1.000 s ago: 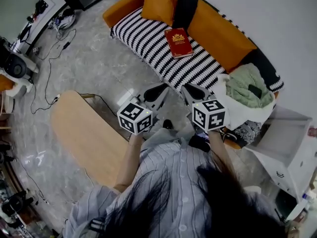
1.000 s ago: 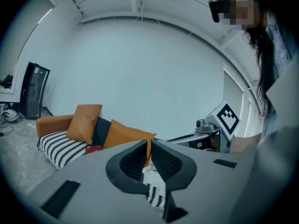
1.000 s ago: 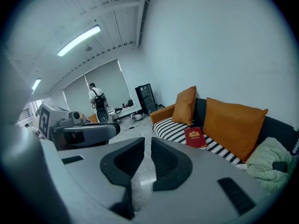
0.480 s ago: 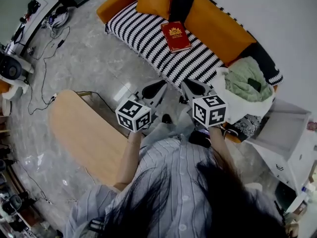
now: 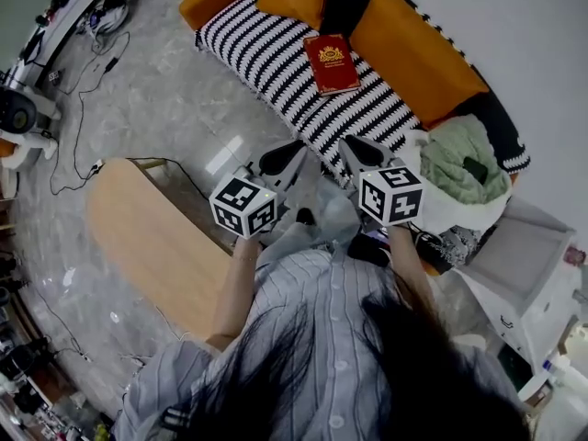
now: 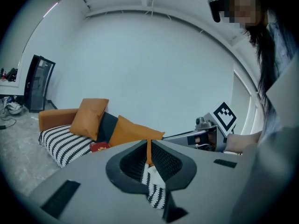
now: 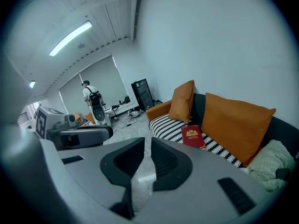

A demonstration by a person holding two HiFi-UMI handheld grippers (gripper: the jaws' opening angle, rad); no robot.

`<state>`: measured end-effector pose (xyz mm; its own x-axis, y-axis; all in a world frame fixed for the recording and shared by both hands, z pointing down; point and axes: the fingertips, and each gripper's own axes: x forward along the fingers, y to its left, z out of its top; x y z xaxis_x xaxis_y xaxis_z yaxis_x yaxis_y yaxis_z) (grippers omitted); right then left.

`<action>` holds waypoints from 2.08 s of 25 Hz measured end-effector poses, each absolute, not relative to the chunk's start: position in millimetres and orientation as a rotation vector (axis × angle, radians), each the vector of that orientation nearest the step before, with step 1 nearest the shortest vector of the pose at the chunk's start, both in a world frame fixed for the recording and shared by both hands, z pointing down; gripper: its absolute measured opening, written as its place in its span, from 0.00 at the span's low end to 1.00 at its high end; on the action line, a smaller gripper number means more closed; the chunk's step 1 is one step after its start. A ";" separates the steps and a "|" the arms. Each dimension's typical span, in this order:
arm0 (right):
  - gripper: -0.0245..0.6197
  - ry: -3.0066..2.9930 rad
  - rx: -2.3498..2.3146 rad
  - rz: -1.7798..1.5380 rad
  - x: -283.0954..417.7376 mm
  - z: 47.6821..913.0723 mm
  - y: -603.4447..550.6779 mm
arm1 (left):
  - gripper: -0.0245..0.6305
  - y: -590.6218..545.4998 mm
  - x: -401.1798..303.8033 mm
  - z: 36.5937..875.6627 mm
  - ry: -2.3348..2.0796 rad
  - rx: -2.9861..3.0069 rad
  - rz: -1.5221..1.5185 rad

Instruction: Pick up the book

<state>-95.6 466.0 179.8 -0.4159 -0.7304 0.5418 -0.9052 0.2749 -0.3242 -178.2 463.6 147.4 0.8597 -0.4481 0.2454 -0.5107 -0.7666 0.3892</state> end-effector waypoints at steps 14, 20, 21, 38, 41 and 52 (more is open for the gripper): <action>0.12 -2.253 1.419 0.950 -26.8 199.0 348.6 | 0.06 352.1 -109.8 163.9 -0.758 2.498 0.234; 0.12 -2.242 1.394 0.949 5.8 211.9 313.1 | 0.06 321.5 -74.9 174.4 -0.753 2.489 0.307; 0.12 -2.240 1.389 0.952 10.5 214.8 309.1 | 0.06 319.0 -68.5 177.2 -0.745 2.489 0.323; 0.12 -2.198 1.344 1.016 59.7 254.0 271.0 | 0.06 275.5 -9.6 214.6 -0.693 2.388 0.361; 0.12 -2.177 1.344 1.017 63.7 258.6 264.5 | 0.06 267.5 -10.6 221.1 -0.694 2.367 0.367; 0.12 -2.127 1.396 1.108 63.0 282.8 232.2 | 0.07 224.9 -19.7 248.5 -0.635 2.333 0.406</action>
<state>63.0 232.2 282.8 -0.4442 -0.6024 0.6632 -0.8887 0.2024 -0.4114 -19.7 224.9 248.5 0.8326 -0.3311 0.4440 -0.5420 -0.6522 0.5299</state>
